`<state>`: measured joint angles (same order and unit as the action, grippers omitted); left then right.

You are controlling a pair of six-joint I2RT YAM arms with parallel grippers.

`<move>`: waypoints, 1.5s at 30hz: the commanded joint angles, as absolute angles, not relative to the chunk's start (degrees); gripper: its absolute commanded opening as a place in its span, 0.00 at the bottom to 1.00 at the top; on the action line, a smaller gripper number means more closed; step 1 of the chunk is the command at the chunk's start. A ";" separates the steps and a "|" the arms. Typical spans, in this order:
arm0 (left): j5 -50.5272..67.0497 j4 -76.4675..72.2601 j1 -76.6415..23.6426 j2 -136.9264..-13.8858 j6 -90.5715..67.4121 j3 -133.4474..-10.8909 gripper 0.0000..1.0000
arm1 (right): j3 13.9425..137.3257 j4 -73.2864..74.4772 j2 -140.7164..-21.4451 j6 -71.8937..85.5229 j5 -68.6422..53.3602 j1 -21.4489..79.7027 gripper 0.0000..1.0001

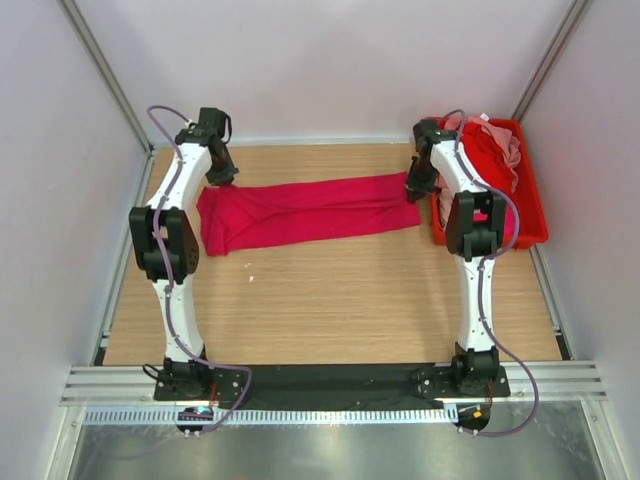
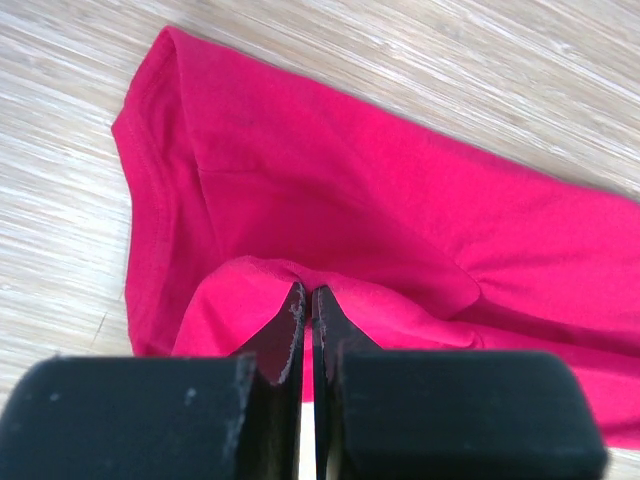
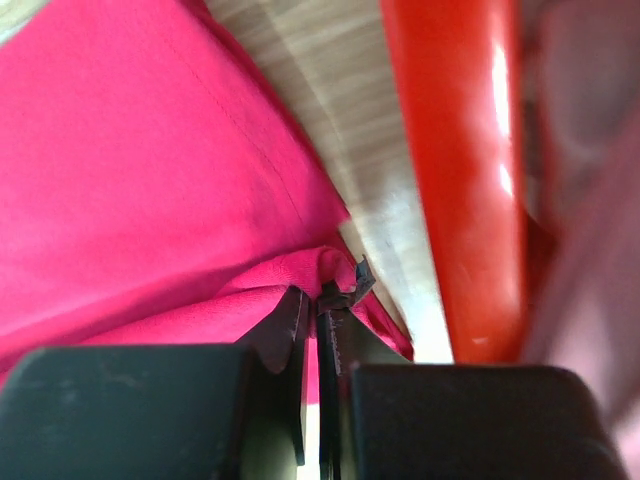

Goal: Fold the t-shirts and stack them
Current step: Fold the tshirt

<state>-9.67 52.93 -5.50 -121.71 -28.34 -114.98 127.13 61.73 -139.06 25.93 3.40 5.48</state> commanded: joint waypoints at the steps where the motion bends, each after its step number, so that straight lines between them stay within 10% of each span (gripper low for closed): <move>1: -8.09 53.26 -4.66 -122.95 -29.44 -118.47 0.00 | 131.30 60.04 -140.27 27.07 1.58 5.10 0.08; 5: -7.47 53.61 -3.69 -124.19 -30.76 -119.79 0.11 | 134.29 60.73 -141.94 27.25 1.76 4.48 0.20; 9: -8.96 54.05 -3.25 -122.61 -31.29 -119.18 0.47 | 134.39 62.22 -140.11 26.63 2.81 3.95 0.51; 14: -9.84 55.98 -3.25 -118.57 -31.38 -117.08 0.56 | 131.23 63.63 -135.45 24.87 5.01 3.96 0.70; 34: -0.35 47.90 -2.73 -99.92 -36.56 -79.45 0.46 | 117.16 61.26 -129.90 21.27 5.63 9.67 0.75; 45: -0.88 48.33 3.51 -108.45 -37.71 -79.10 0.39 | 110.84 56.26 -131.84 20.22 6.15 9.67 0.46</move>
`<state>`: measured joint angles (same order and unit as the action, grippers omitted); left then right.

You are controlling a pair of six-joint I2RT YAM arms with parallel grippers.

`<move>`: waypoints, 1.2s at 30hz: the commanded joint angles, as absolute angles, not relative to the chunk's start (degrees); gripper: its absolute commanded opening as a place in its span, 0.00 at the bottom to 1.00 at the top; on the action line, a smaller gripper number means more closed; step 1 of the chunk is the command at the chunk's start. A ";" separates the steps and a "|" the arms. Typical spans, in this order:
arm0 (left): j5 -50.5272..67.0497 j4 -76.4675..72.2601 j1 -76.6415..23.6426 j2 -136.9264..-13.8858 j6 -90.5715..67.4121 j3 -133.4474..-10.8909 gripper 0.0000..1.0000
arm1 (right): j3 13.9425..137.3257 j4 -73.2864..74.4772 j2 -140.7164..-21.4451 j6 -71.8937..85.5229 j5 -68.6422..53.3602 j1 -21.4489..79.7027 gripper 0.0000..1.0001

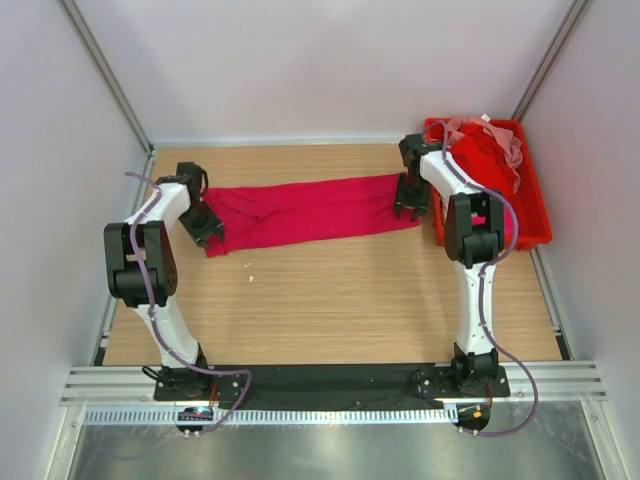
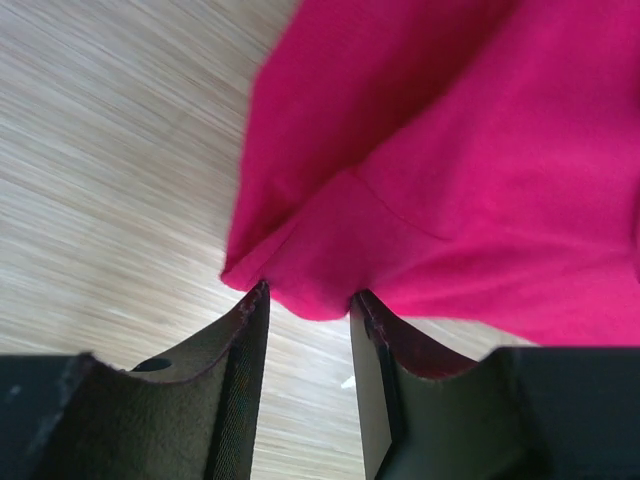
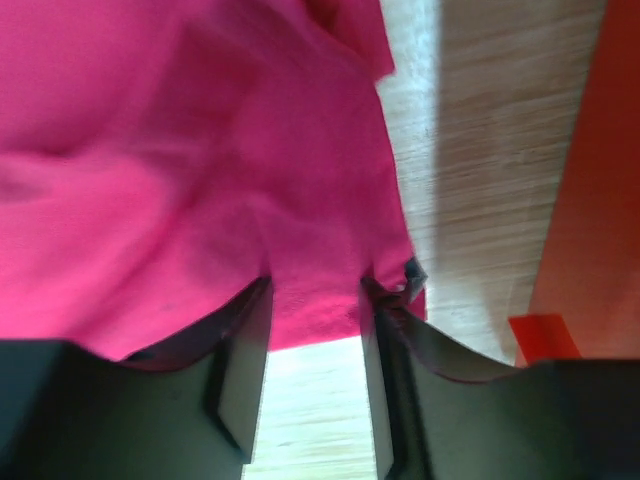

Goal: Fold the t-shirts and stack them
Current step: Fold the tshirt

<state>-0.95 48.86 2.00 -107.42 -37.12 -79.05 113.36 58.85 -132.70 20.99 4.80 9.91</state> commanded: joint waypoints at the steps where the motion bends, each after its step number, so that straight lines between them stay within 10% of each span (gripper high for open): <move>1: -0.97 48.51 3.78 -109.24 -37.71 -79.28 0.39 | 110.05 55.82 -131.92 19.95 6.41 9.67 0.44; 21: -13.28 53.18 7.91 -107.43 -30.50 -87.37 0.42 | 80.08 52.56 -116.20 21.00 5.37 13.79 0.28; 36: 3.33 38.78 14.05 -88.68 -51.14 -61.44 0.47 | 87.71 57.22 -111.10 18.90 2.64 18.37 0.50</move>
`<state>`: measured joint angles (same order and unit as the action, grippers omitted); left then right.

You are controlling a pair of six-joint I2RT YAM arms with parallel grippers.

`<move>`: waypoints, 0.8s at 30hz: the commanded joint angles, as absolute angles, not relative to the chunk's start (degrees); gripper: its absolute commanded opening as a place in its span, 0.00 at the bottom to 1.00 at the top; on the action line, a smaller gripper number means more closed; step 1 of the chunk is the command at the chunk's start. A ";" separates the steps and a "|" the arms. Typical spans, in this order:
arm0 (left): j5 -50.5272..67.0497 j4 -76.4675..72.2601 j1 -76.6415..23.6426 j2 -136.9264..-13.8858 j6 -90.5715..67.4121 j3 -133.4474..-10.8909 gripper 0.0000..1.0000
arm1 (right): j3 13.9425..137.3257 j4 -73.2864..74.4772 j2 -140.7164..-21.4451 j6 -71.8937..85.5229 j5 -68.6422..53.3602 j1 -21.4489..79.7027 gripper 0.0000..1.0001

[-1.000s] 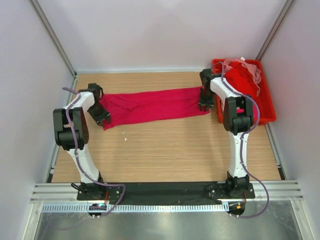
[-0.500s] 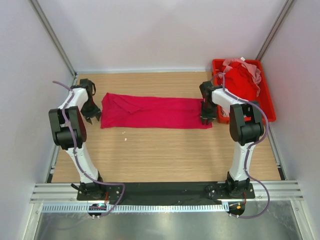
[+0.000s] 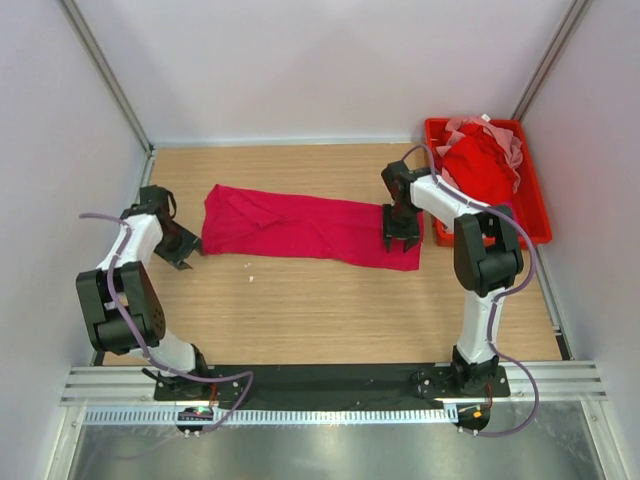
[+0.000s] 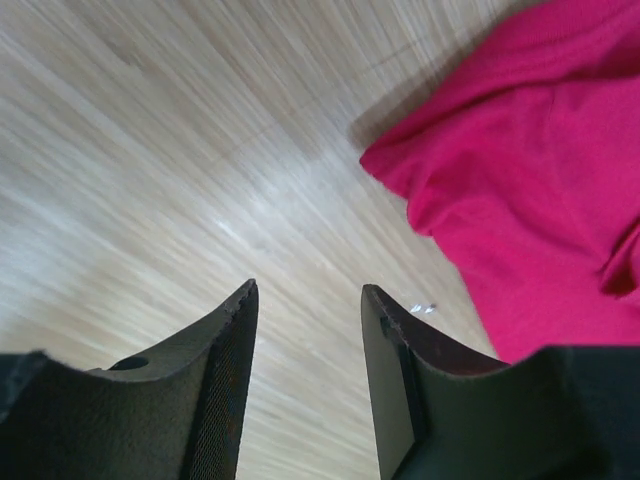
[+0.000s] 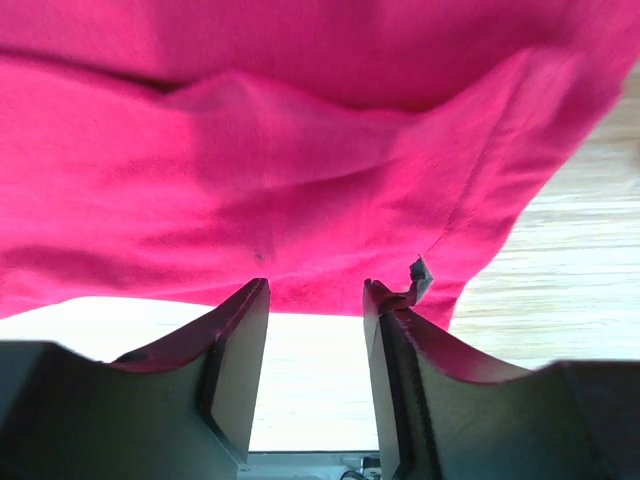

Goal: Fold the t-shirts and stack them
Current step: Fold the tshirt

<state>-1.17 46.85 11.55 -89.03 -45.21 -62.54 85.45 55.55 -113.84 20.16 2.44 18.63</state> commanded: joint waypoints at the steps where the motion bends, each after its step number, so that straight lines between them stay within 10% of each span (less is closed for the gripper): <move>1: 4.12 37.63 14.50 -89.03 -51.94 -60.91 0.46 | 87.71 57.13 -110.83 18.81 2.46 18.37 0.50; 24: 12.74 20.66 19.25 -98.87 -65.12 -54.32 0.37 | 84.11 55.02 -109.95 18.02 1.84 16.96 0.52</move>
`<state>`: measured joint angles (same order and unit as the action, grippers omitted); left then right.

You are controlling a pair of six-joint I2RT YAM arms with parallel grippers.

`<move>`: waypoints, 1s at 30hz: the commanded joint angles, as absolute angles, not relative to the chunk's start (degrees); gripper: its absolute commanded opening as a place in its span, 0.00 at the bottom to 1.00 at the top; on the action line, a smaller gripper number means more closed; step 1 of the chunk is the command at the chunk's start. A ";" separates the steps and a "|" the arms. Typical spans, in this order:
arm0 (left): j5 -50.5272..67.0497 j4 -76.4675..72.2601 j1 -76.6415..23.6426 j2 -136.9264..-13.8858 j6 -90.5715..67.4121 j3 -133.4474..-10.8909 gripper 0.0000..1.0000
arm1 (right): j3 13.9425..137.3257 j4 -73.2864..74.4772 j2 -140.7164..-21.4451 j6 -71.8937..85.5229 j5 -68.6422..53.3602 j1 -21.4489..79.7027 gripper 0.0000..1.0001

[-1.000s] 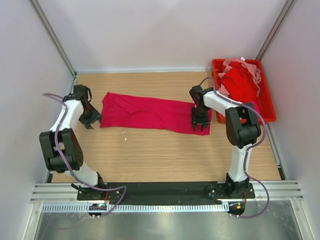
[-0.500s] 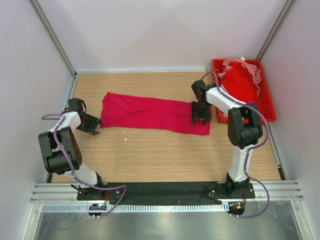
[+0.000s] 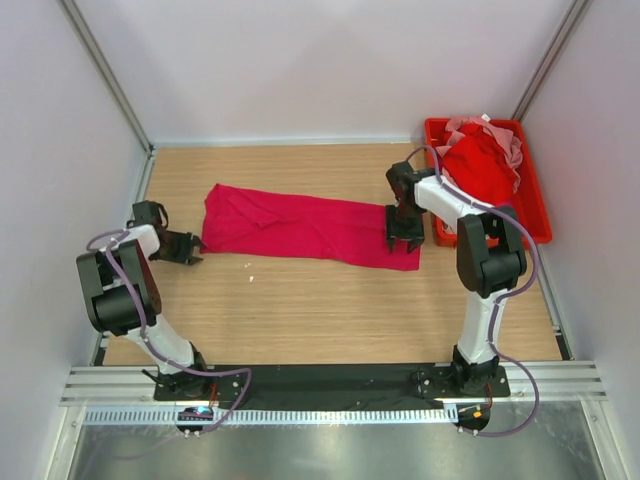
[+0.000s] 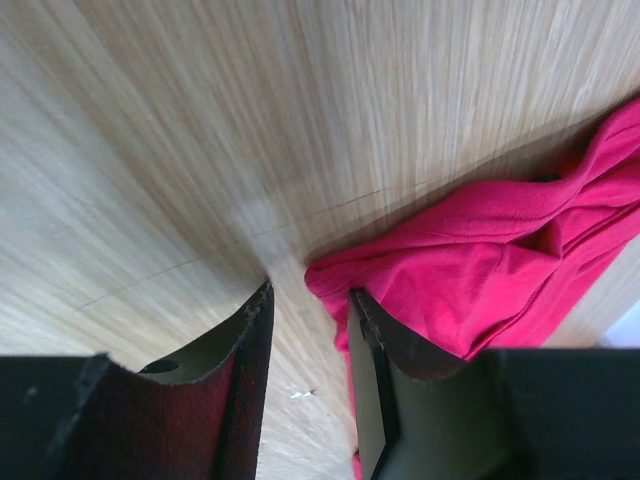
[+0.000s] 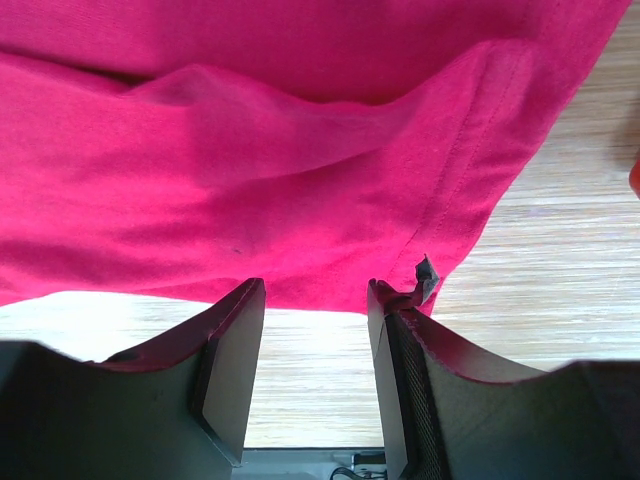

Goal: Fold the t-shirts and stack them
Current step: Fold the tshirt

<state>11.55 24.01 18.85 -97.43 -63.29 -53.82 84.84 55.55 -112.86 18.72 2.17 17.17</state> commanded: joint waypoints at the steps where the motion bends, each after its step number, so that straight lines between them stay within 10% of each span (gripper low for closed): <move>1: 12.92 20.05 19.34 -99.14 -65.30 -54.14 0.37 | 83.94 55.02 -109.95 18.10 1.85 16.88 0.52; 14: 9.32 19.94 19.25 -101.25 -60.04 -56.95 0.13 | 81.74 53.26 -113.73 18.37 4.04 16.17 0.45; 30: 5.19 23.47 19.25 -103.36 -45.89 -65.21 0.00 | 73.92 51.15 -117.25 20.13 9.84 13.36 0.10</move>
